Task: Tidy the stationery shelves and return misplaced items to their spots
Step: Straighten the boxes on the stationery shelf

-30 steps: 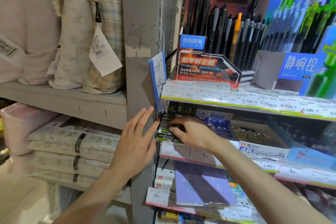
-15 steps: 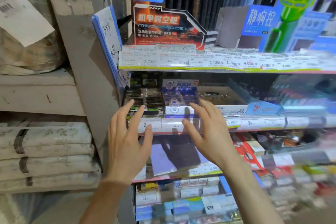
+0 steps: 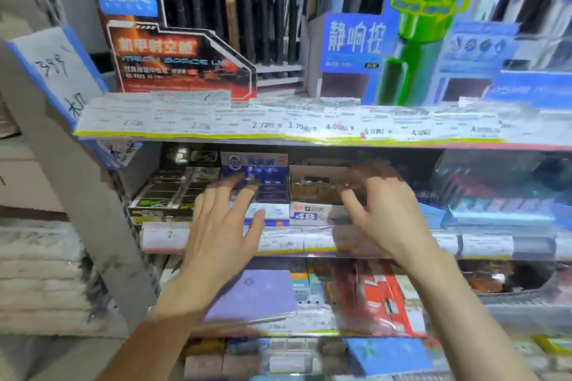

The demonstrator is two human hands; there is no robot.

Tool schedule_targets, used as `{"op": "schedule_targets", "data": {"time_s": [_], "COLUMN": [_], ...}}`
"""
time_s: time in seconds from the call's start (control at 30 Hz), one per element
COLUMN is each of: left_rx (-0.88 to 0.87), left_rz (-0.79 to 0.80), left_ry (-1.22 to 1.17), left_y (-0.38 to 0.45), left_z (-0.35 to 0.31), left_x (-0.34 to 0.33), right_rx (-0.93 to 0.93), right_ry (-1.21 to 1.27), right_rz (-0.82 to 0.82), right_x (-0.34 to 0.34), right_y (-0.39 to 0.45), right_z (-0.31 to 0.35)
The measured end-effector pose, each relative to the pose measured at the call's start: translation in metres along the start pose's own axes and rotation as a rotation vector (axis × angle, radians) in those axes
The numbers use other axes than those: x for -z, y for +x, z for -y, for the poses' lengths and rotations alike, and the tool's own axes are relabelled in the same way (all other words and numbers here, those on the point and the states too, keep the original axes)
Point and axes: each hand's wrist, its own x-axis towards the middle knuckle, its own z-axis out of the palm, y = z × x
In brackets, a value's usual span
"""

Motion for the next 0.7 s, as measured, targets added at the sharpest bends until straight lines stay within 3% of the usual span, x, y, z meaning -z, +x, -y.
{"op": "schedule_targets", "data": {"time_s": [0.13, 0.33, 0.47, 0.7], "left_rx": [0.039, 0.025, 0.021, -0.007], "left_rz": [0.086, 0.133, 0.150, 0.120], "left_ry": [0.037, 0.092, 0.087, 0.034], "left_y": [0.006, 0.009, 0.009, 0.010], "left_z": [-0.002, 0.000, 0.002, 0.006], "left_x": [-0.008, -0.006, -0.005, -0.005], "right_rx": [0.191, 0.166, 0.143, 0.085], "right_ry": [-0.032, -0.115, -0.106, 0.027], "right_rz": [0.111, 0.440, 0.457, 0.346], "right_x": [0.013, -0.006, -0.010, -0.010], "right_y": [0.030, 0.064, 0.064, 0.062], "right_z": [0.004, 0.019, 0.024, 0.021]}}
